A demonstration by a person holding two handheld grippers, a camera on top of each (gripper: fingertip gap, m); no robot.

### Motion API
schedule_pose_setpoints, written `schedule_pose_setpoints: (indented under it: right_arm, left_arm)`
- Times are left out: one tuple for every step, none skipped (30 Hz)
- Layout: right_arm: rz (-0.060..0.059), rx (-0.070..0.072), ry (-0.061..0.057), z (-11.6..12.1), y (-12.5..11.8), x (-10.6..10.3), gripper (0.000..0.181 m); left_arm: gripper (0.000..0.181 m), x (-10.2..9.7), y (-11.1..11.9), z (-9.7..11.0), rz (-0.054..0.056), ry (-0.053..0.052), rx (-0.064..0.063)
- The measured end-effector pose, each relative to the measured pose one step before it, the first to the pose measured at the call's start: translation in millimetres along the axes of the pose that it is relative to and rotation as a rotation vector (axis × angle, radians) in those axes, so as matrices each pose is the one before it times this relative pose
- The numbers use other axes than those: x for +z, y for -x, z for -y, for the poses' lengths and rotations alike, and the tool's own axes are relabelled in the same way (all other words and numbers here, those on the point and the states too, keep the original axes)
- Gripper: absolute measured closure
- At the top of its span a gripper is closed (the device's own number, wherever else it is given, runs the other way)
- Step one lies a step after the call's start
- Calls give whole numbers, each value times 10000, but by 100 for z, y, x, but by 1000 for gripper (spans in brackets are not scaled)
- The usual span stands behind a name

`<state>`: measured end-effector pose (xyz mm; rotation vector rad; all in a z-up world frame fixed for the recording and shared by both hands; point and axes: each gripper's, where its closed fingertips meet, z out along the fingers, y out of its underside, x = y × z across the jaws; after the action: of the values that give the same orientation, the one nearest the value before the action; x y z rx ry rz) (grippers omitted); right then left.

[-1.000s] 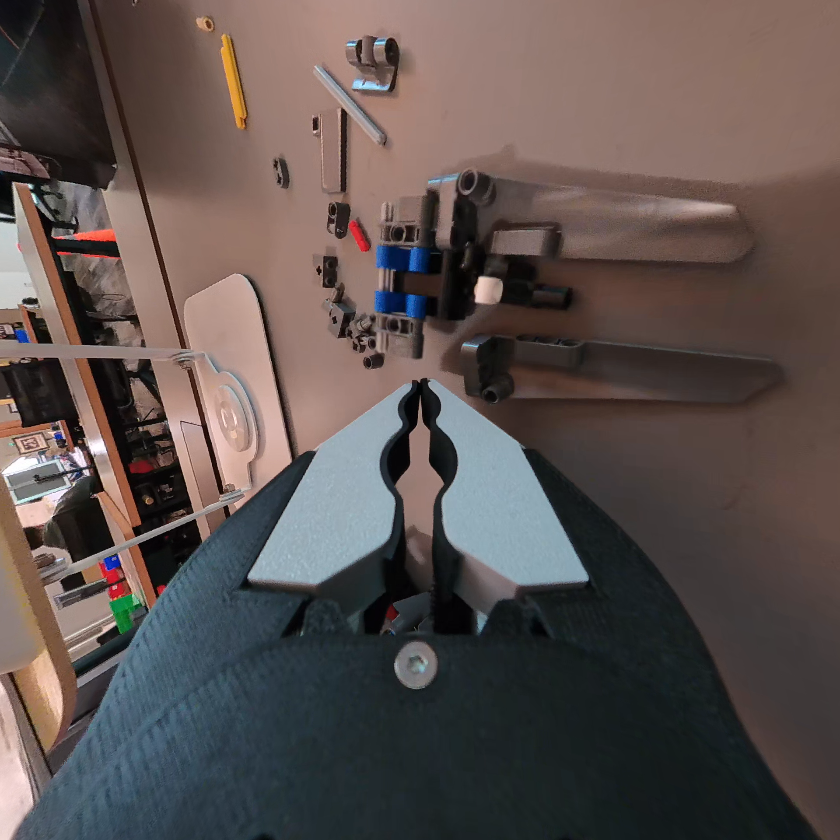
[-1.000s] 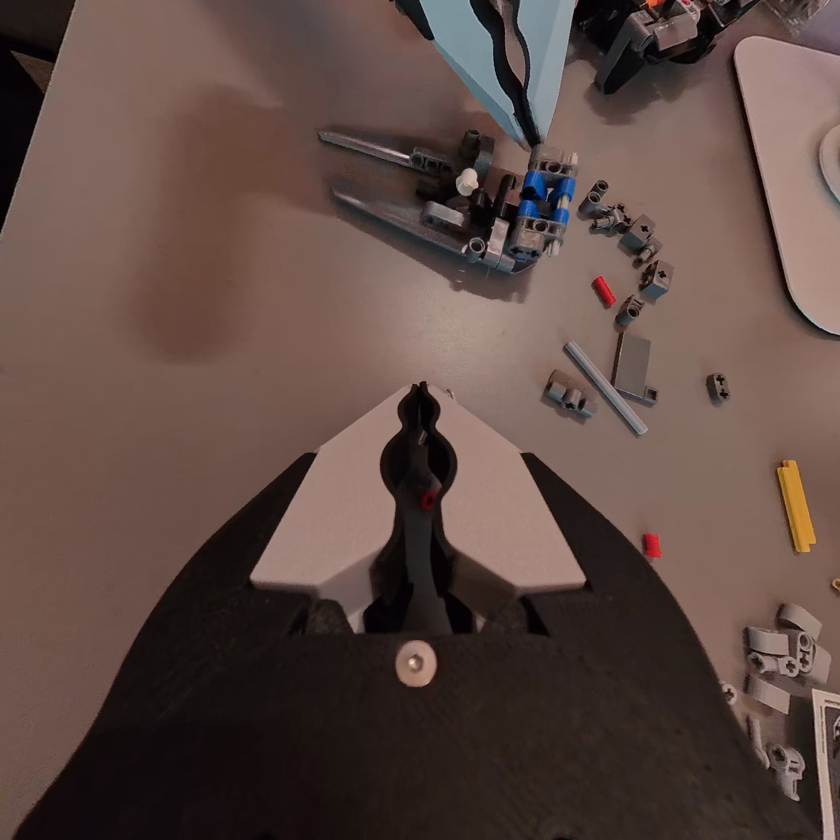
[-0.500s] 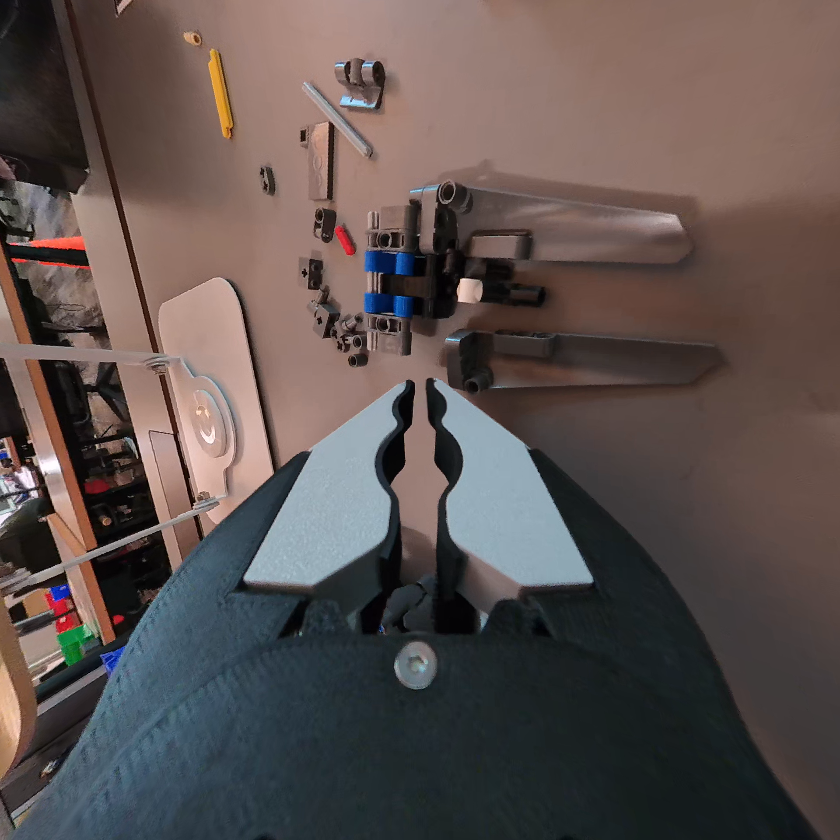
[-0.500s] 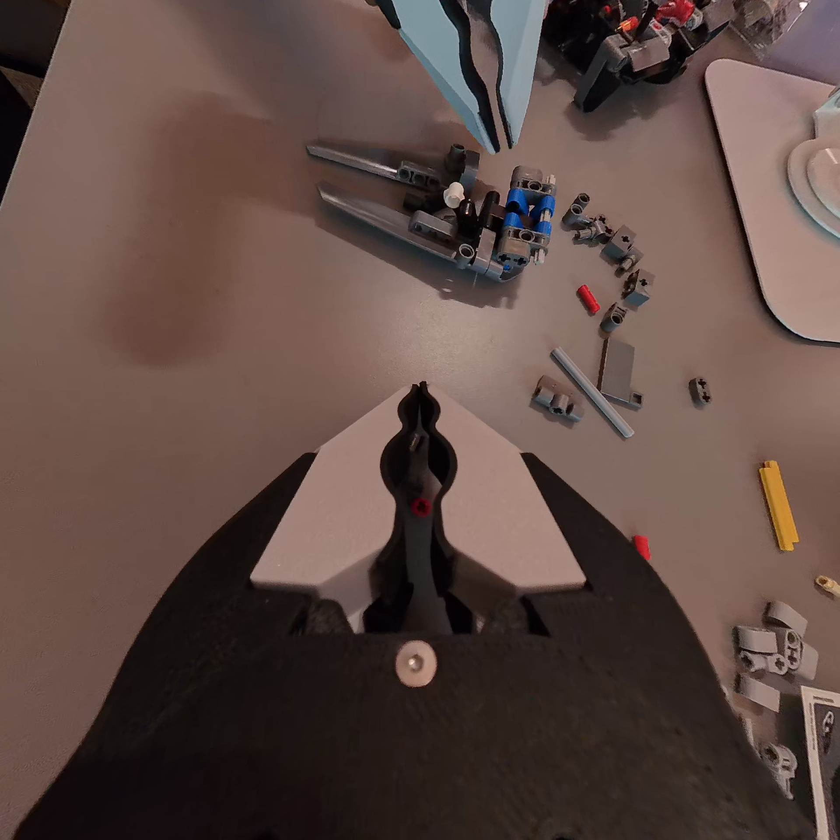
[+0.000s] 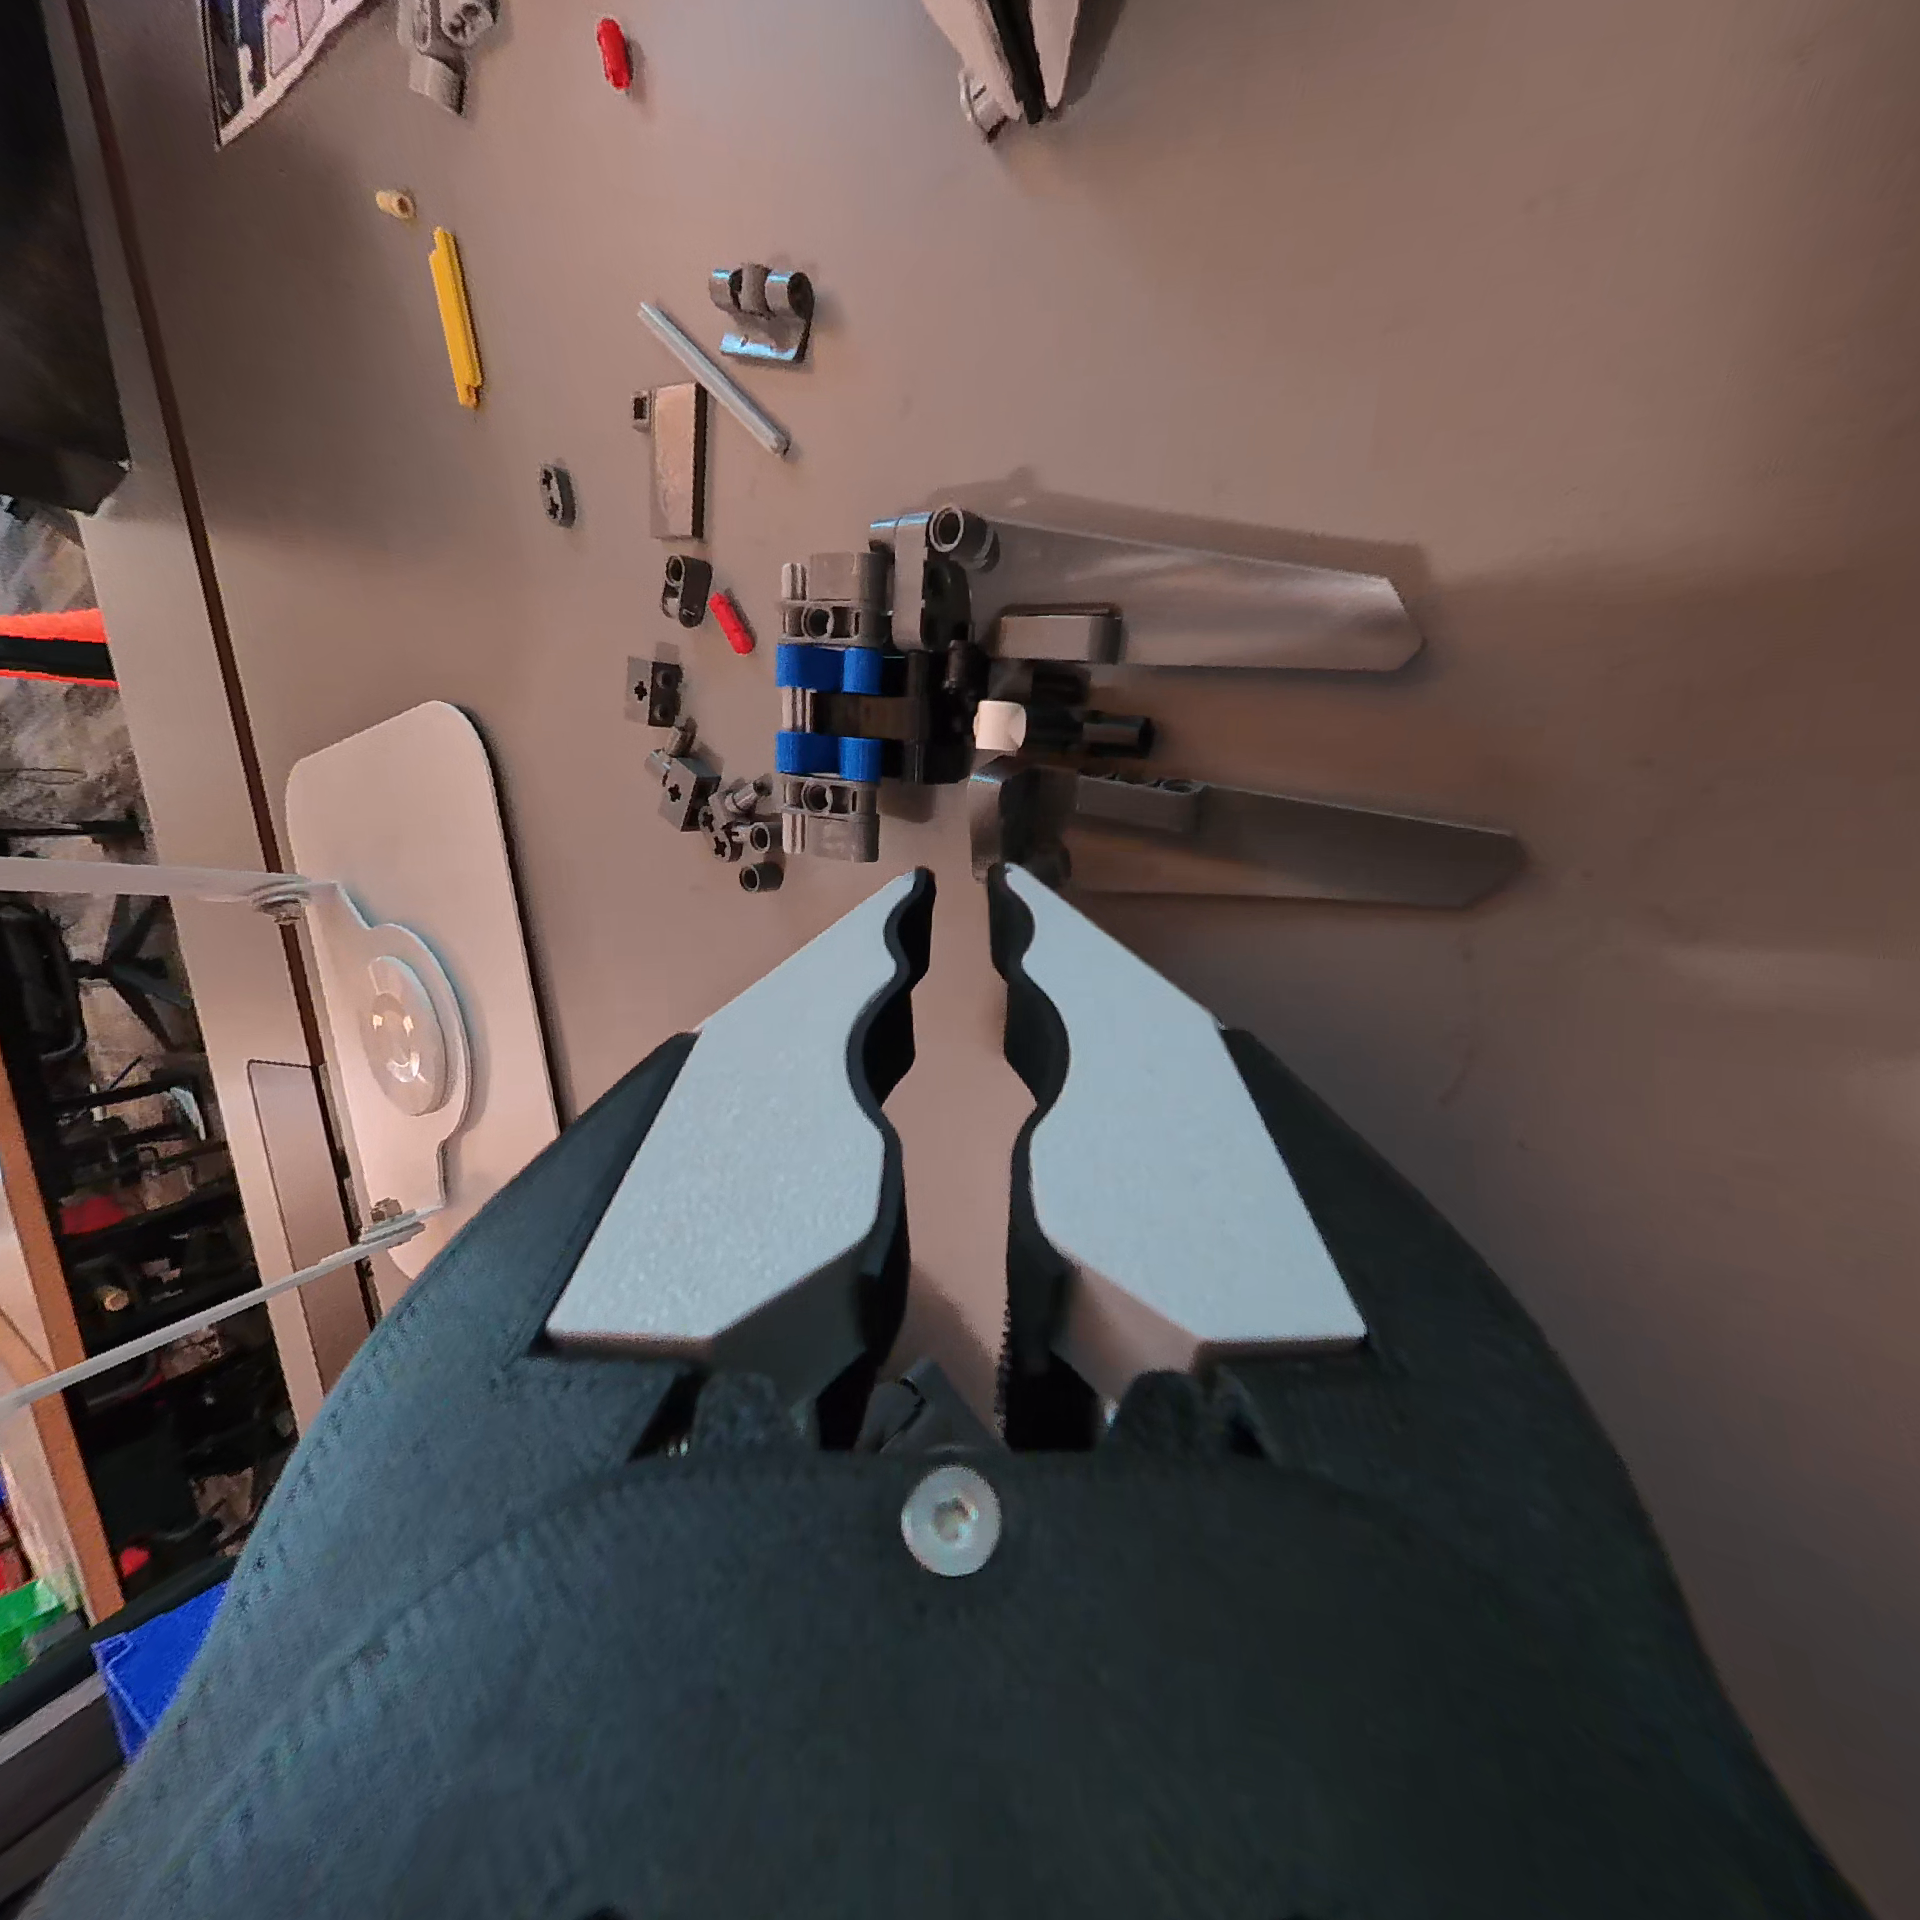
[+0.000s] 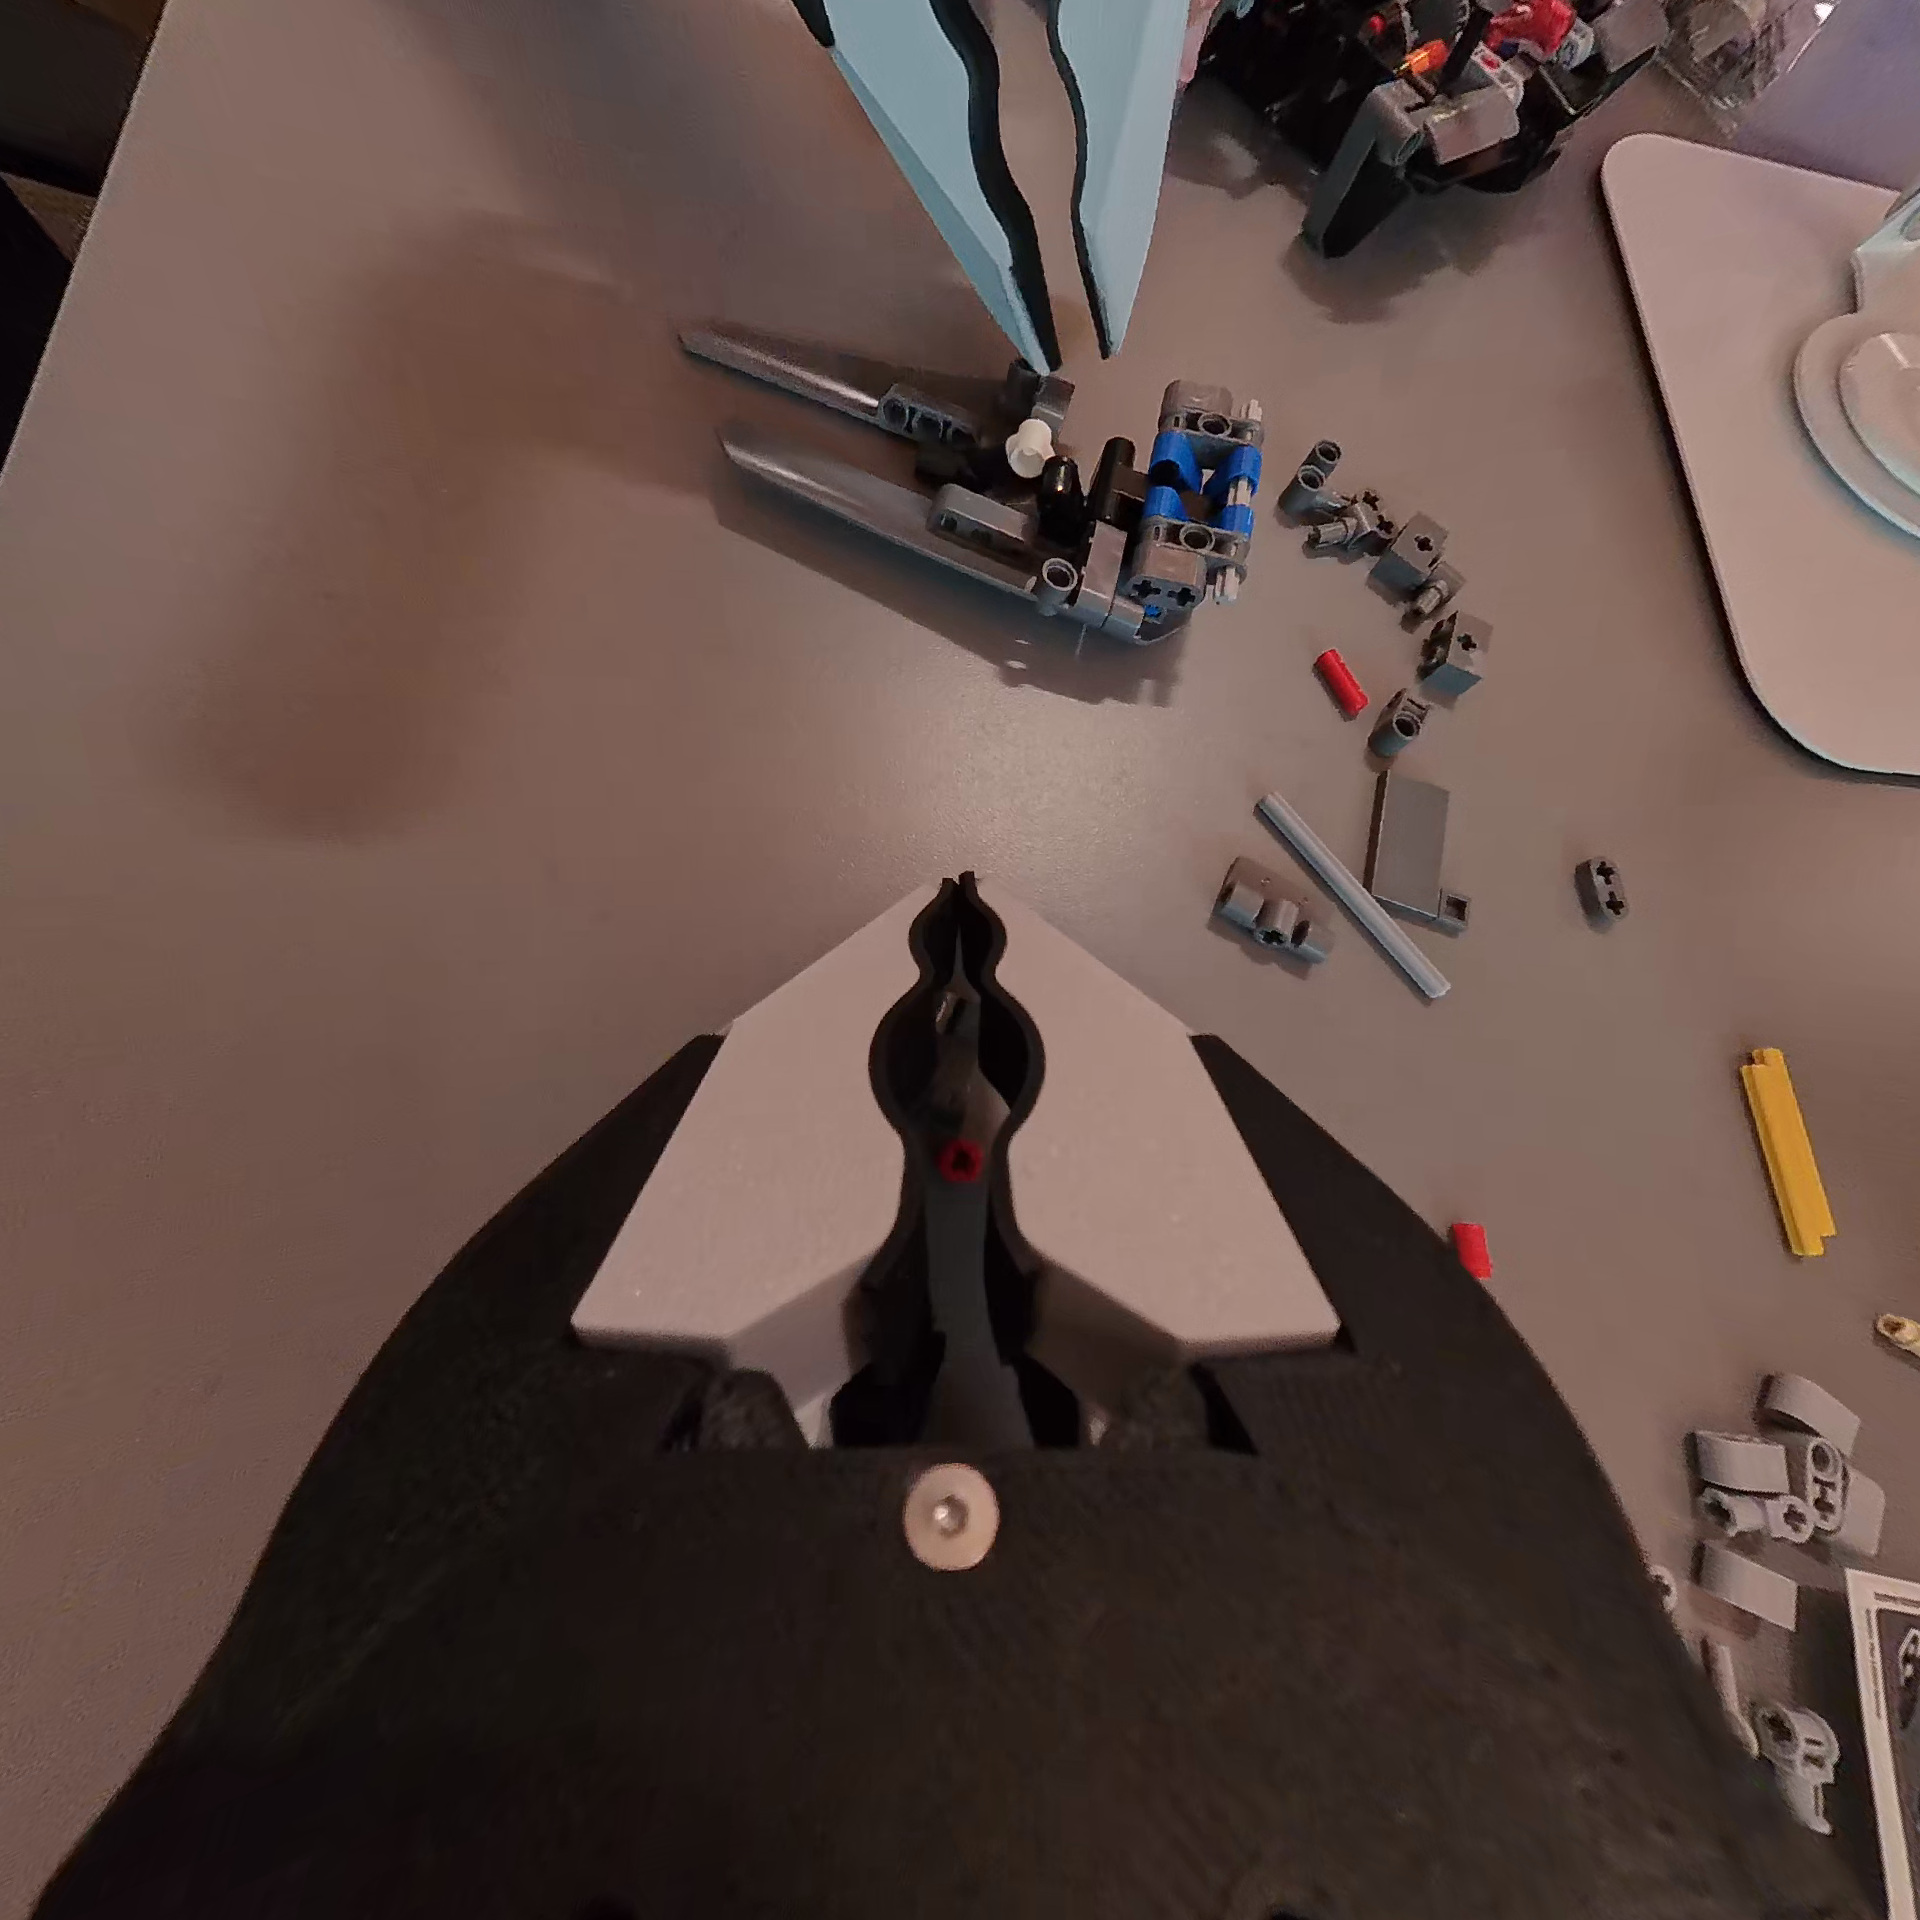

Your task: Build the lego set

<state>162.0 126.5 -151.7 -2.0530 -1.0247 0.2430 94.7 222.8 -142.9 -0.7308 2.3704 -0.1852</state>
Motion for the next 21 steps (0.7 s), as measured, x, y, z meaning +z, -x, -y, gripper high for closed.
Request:
schedule_pose_setpoints:
  right_arm:
    - [-5,3,10,-39,-13,13,181]
    - [5,11,0,-21,-10,-2,181]
    - [15,16,2,-22,8,14,181]
    - [1,1,18,-34,-1,24,181]
    - [-13,-15,21,-38,-19,3,181]
    - [0,-7,9,-16,11,16,181]
    - [6,10,5,-13,-4,10,181]
    - [-5,6,7,-27,-13,9,181]
    - [-4,0,3,-14,-18,6,181]
    - [5,1,9,-20,9,0,181]
    - [-5,-1,12,-22,-6,15,181]
    - [-10,-1,1,-1,-14,-1,181]
    - [-12,-2,-1,7,-11,5,181]
    - [-15,1,-1,7,-14,5,181]
    - [-10,7,-1,-4,-16,-4,181]
    - [-4,12,-1,5,-4,7,181]
    - [-2,11,-1,6,-10,-5,181]
    - [-2,-3,-3,7,9,1,181]
    - [1,-3,-5,11,4,-9,181]
    - [-2,9,-6,2,-3,-1,180]
    - [-1,9,-7,14,-11,-1,180]
  left_arm:
    - [173,-28,-50,106,-24,-54,6]
    - [173,-3,-85,92,-41,-47,3]
    - [173,16,-83,56,-37,-31,4]
    - [173,28,-44,26,-10,-16,4]
    - [173,17,-3,14,6,-22,-6]
    - [174,14,-36,29,-26,-40,-21]
    - [174,10,-49,22,-37,-35,-42]
    - [175,19,-113,0,-77,-11,-74]
    - [174,-8,0,60,3,-33,-36]
    - [174,-32,-68,67,-26,-24,9]
    - [173,-48,-122,91,-61,-33,5]
    - [172,-56,-132,140,-71,-64,-1]
    - [172,-36,-75,64,-45,-22,-10]
    - [172,-20,-55,-15,-29,28,4]
    - [172,-30,-78,-48,-40,37,10]
    - [172,-60,-95,15,-56,-24,-10]
    - [170,-71,-50,40,-46,-27,-31]
    - [169,-42,-9,-29,-25,13,-15]
    - [169,-30,47,-13,27,2,11]
    - [169,-49,-22,-22,-21,-2,-12]
    - [168,-23,-38,-11,-34,-3,-31]
